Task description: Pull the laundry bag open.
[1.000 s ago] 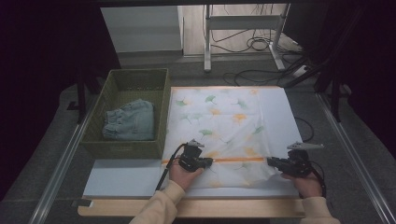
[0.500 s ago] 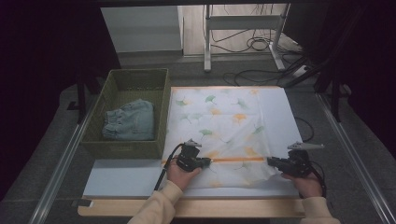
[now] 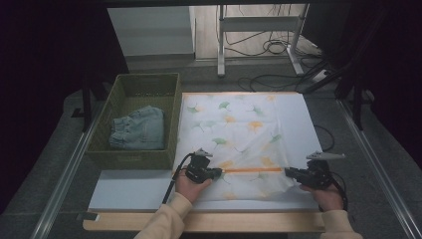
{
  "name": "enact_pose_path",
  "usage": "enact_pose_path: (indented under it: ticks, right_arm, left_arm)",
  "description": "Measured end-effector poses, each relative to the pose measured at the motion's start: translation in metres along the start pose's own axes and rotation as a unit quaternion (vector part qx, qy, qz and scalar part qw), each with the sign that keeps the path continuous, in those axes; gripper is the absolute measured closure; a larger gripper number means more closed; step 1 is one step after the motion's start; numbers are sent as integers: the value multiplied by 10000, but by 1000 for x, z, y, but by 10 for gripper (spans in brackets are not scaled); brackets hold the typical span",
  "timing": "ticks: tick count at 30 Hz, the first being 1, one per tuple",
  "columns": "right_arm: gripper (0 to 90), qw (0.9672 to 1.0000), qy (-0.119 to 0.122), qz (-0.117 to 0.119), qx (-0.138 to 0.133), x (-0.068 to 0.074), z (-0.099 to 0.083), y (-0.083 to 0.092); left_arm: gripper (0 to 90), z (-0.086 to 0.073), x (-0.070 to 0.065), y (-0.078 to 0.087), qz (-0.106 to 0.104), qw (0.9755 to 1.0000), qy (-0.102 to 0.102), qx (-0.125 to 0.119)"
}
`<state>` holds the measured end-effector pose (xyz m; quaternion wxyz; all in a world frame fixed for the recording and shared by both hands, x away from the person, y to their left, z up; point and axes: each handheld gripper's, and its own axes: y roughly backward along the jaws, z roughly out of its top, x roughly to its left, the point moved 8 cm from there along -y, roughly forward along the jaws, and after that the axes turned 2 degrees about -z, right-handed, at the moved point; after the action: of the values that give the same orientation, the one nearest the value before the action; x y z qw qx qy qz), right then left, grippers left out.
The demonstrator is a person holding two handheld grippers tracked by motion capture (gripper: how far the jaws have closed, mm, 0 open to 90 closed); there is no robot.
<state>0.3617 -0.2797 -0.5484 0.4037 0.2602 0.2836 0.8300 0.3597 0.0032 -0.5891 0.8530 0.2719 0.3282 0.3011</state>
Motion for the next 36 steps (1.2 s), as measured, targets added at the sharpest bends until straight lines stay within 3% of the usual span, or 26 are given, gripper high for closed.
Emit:
enact_pose_path:
  ticks: [25,36]
  right_arm:
    - [836,10000,-4,-36,5,-1,0,0]
    - [836,10000,4,-37,11,0,-1,-1]
  left_arm:
    - [900,-10,19,20,213,9997,80,-63]
    - [899,-14,22,25,207,9997,128,-104]
